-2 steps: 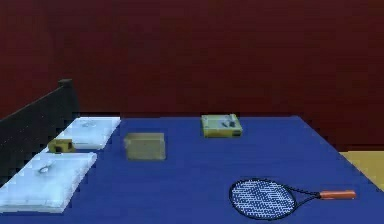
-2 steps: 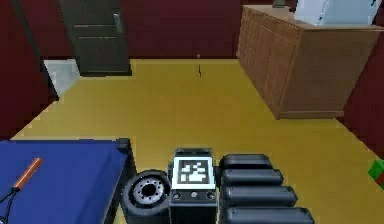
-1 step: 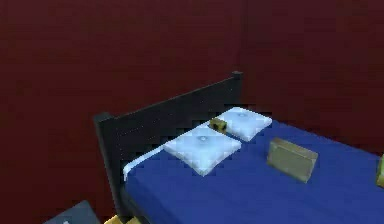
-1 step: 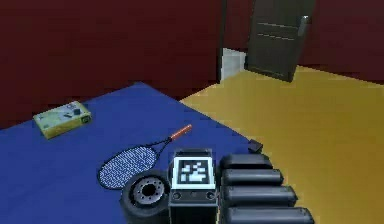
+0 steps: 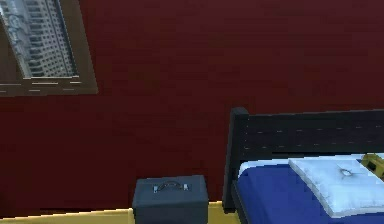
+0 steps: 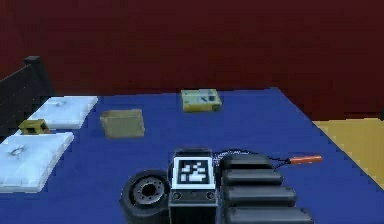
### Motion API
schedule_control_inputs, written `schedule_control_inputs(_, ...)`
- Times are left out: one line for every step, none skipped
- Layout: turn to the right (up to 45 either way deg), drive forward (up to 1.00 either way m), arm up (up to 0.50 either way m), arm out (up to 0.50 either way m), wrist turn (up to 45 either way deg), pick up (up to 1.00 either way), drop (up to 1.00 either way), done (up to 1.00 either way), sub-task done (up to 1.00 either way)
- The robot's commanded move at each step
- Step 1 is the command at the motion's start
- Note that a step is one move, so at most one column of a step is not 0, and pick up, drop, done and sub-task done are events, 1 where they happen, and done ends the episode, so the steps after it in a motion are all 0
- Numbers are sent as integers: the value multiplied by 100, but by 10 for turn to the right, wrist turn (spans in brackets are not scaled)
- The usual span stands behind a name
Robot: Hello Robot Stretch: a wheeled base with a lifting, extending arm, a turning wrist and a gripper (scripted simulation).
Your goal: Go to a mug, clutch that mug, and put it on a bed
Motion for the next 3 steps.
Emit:
schedule_control_inputs(0, 0, 0, 48, 0, 0, 0, 0, 0)
schedule_control_inputs(0, 0, 0, 0, 450, 0, 0, 0, 0)
schedule_control_inputs(0, 0, 0, 0, 450, 0, 0, 0, 0)
